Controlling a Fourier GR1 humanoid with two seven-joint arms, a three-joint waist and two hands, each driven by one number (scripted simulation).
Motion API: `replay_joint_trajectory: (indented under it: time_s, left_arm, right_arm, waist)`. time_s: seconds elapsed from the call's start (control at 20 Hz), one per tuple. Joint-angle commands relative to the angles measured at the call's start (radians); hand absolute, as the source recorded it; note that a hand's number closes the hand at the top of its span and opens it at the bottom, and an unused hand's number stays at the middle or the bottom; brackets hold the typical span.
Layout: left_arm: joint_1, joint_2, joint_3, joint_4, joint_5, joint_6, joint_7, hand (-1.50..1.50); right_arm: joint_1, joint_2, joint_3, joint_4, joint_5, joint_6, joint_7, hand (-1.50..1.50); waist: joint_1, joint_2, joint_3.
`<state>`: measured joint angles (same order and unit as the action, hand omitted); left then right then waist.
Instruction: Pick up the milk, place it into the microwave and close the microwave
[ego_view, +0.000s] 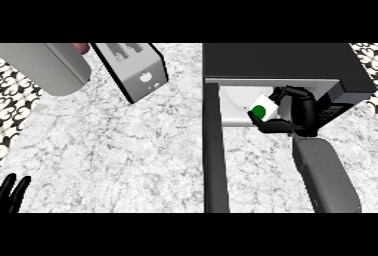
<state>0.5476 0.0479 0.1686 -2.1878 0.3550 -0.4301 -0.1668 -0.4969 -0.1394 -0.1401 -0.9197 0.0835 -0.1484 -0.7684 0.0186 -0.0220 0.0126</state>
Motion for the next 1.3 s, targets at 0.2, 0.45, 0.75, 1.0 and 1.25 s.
replay_joint_trajectory:
  time_s: [0.2, 0.45, 0.75, 1.0, 1.25]
  left_arm:
    - [-0.054, 0.010, -0.021, 0.000, -0.008, 0.004, 0.023, -1.50]
    - [-0.062, 0.020, -0.018, 0.001, -0.022, -0.002, 0.020, -1.50]
    - [-0.077, 0.033, -0.014, -0.002, -0.044, 0.005, 0.034, -1.50]
    - [-0.106, 0.041, -0.027, -0.001, -0.073, 0.006, 0.039, -1.50]
    - [-0.124, 0.039, -0.055, 0.013, -0.097, 0.005, 0.050, -1.50]
  right_arm:
    - [-0.198, -0.034, -0.012, 0.173, 0.083, -0.141, 0.166, 1.50]
    - [-0.154, -0.017, -0.071, 0.164, 0.047, -0.232, 0.129, 1.50]
    - [-0.111, -0.030, -0.124, 0.125, 0.070, -0.372, 0.045, 1.50]
    - [-0.065, -0.054, -0.119, 0.110, 0.139, -0.427, -0.020, -1.50]
    - [-0.054, -0.044, -0.128, 0.092, 0.162, -0.448, -0.026, -1.50]
  waist:
    - [0.091, 0.055, -0.013]
    - [0.116, 0.063, -0.013]
    - [0.140, 0.072, -0.015]
    - [0.154, 0.084, -0.015]
    - [0.162, 0.085, -0.016]
